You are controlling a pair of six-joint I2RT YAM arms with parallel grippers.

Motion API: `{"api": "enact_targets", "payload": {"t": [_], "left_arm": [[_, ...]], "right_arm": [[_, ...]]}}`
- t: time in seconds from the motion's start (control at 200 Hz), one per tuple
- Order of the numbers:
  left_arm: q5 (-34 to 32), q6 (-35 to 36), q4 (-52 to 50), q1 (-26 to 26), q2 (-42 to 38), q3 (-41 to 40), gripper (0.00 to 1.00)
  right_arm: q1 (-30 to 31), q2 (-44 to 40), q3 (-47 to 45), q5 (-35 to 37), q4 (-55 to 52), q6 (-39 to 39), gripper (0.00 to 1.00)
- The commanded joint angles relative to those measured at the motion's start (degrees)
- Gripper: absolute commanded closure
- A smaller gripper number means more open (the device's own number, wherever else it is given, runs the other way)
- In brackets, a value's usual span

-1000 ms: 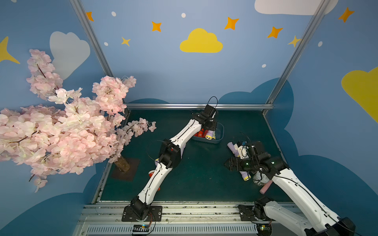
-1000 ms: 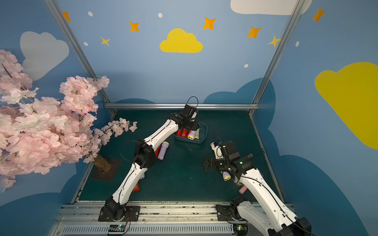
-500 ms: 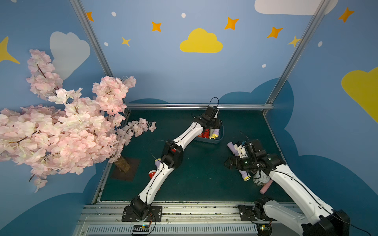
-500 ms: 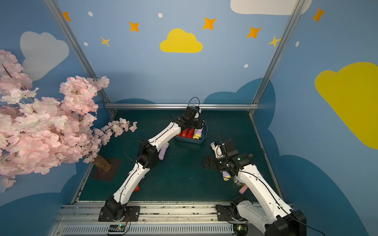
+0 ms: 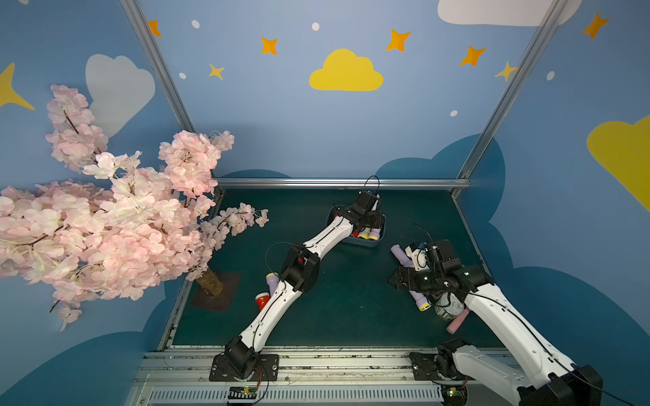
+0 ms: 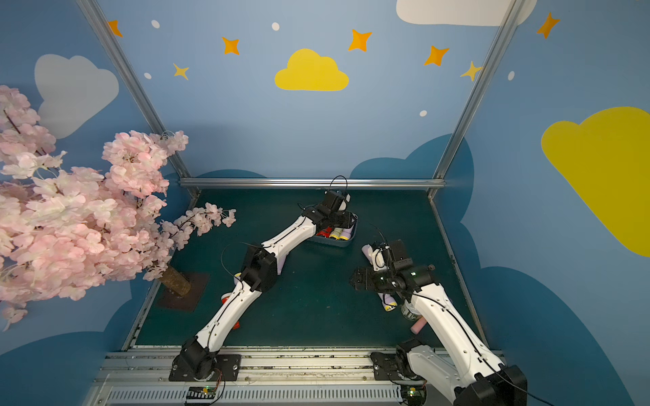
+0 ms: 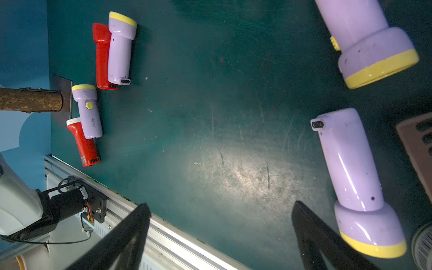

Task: Put the flashlights into the storage boxes
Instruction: Place the flashlight at the storage box.

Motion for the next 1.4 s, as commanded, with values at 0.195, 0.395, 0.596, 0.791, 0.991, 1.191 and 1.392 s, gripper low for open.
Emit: {"api": "enact_targets", "payload": {"t": [0.195,0.395,0.596,0.791,0.991,1.191,1.392], "left_arm": [[0.9,1.7,0.4,-0.4,-0.3,-1.2,0.44],[-0.1,4.4,-1.6,-0.9,-2.1,-1.6,0.40],[-2.5,7.0,-2.5,-1.2,-6.3,-4.3,0.36],[-5.1,10.2,-3.8,-1.1,-10.9,-7.0,0.25],[-6.1,11.7,-5.9,-0.8,-14.8,-9.0,0.20],[-8.4,12.2,-10.0,0.0,-25.1,-21.2,0.25],[-5.8,10.1,3.4,-1.0,-47.0,-57.6,0.21]], "right_arm": [[-0.5,-1.0,1.5,-0.6,-1.3,-0.8,0.05],[-0.6,-0.8,1.5,-0.8,-1.0,-0.6,0.05],[-0.6,-0.9,1.4,-1.5,-0.5,-0.1,0.05],[-0.5,-1.6,1.5,-1.7,-0.3,0.2,0.06],[-0.5,-1.7,1.5,-2.1,0.4,0.3,0.05],[-0.6,1.5,1.7,5.4,0.1,0.1,0.03],[-0.7,10.0,3.5,10.8,0.5,-1.1,0.04]]}}
